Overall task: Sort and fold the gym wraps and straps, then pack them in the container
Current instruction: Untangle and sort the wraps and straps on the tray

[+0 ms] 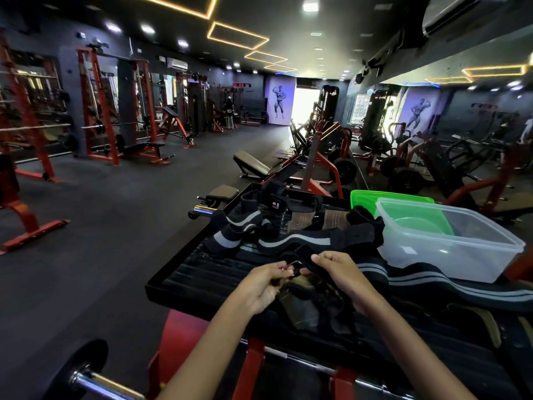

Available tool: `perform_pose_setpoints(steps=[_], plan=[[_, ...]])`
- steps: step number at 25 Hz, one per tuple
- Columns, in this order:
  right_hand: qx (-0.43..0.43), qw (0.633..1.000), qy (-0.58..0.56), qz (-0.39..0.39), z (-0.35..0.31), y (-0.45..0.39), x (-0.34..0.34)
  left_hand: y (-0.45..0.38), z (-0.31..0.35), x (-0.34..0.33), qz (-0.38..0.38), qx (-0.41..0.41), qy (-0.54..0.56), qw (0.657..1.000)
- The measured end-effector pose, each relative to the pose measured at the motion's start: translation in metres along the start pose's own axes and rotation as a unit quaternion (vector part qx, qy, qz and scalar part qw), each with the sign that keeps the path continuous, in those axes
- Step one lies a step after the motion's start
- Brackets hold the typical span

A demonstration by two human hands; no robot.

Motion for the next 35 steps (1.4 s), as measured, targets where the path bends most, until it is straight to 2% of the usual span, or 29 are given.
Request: perform_pose_setpoints(steps=[4,8,15,19,23,28,32,35], plan=[[0.015,0.997,0.069,0.008,-0.001,-0.001,0.007,0.005,0.008,-0.005,0.021,-0.056,0.006,0.998],[-0.003,0.995,0.096,0.026,-0.008,-0.005,0.014,0.011,0.011,-0.008,0.013,-0.113,-0.052,0.992],[-0.039,0.989,0.140,0.008,-0.017,-0.008,0.013,0.014,0.003,-0.013,-0.015,-0.056,-0.004,0.998],[-0.045,0.987,0.153,0.004,-0.016,-0.011,0.014,0.015,0.004,-0.014,-0.009,-0.049,-0.001,0.999],[-0.051,0.986,0.155,-0.036,-0.018,-0.010,0.012,0.019,0.007,-0.014,-0.017,-0.045,0.025,0.999],[-0.023,0.976,0.210,-0.044,-0.025,-0.016,0.000,0.019,0.008,-0.014,-0.030,-0.064,0.002,0.997],[0.081,0.961,0.264,0.019,-0.038,-0.038,0.006,0.019,0.007,-0.015,-0.011,-0.103,-0.050,0.993],[0.022,0.986,0.121,-0.111,-0.029,-0.041,-0.009,0.017,0.014,-0.009,0.044,-0.174,-0.126,0.976]])
Point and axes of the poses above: each hand's wrist, its own y-axis away from the middle knuckle, its own x-axis out of the back of the hand, z = x × y, the point moved 5 cm from there along -y, towards the middle knuckle, and after that the axes turned 3 degrees about z, right-handed, at the moved point
